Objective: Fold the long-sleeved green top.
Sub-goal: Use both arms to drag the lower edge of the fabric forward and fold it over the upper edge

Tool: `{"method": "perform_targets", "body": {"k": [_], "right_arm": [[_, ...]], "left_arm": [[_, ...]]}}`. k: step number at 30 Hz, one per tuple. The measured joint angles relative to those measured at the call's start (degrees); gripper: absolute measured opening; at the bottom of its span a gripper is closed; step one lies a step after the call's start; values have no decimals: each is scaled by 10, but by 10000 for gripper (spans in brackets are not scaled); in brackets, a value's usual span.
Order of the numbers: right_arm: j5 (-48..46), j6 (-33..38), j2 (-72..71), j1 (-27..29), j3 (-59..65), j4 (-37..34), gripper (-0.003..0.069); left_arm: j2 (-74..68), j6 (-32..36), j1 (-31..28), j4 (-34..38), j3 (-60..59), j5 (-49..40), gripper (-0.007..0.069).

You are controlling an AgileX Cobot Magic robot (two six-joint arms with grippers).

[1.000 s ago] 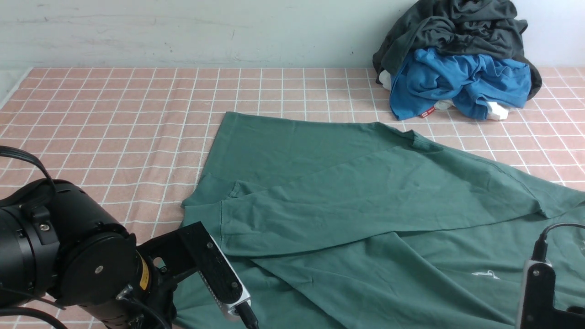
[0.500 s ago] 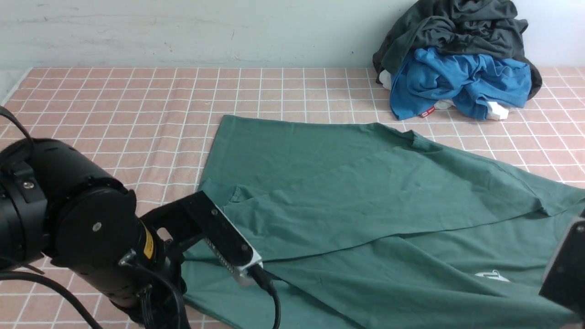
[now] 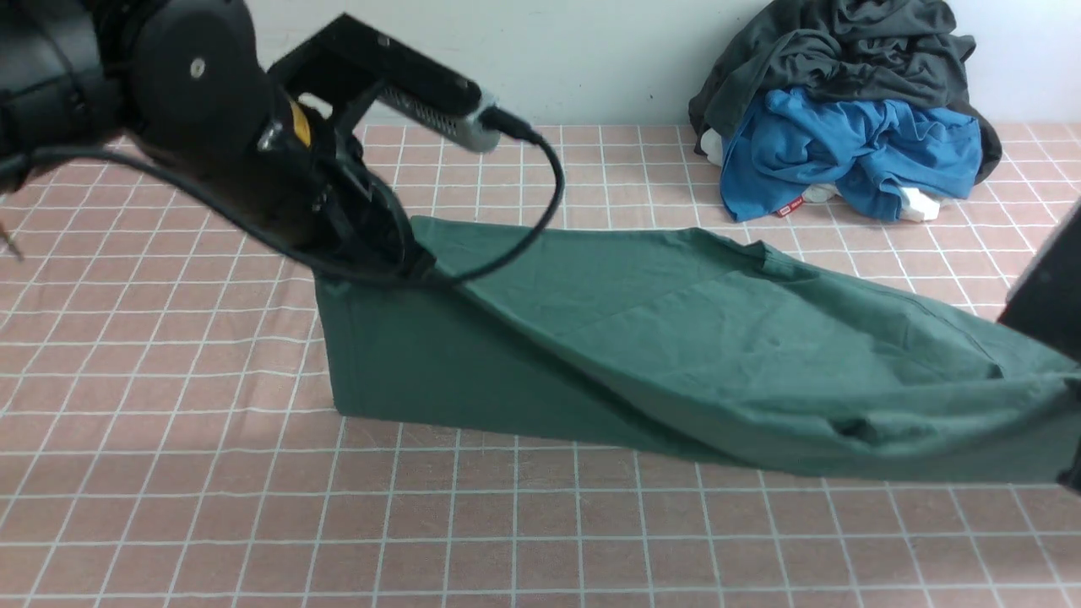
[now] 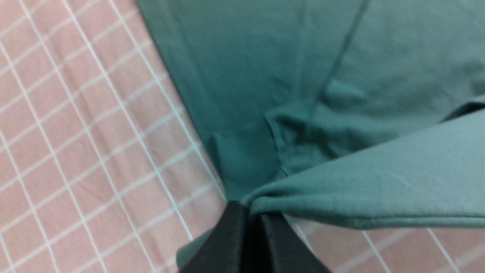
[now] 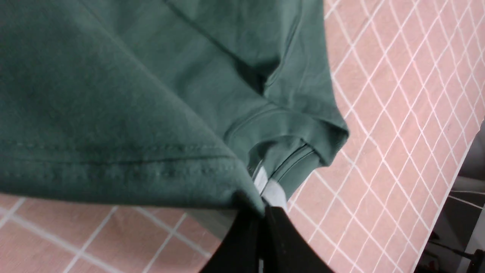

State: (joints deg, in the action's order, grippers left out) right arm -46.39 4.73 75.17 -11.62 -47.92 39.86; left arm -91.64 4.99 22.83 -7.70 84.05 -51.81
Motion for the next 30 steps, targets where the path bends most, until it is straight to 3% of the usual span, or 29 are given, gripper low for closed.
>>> {"method": "perform_targets", "body": {"k": [7,17,23,27,28,30], "right_arm": [[33,0,207,65,-170,-26,-5],[37,14,415,71,-392,11,21],[30,-1,447,72,-474,43,115],[-30,-47,444,65,-503,36,168],[-48,-55,441,61,-507,25,170],[-108,-42,427,55,-515,-74,147]], "left_arm": [[-185,-9,-57,0,203,42,9],[-409,-43,-93,0,379,66,38],[-462,-55,-118,-2,416,69,202],[-461,-64,-127,-4,418,67,328],[-457,-65,-128,-1,418,59,347],[-444,-65,-127,18,418,22,377]]}}
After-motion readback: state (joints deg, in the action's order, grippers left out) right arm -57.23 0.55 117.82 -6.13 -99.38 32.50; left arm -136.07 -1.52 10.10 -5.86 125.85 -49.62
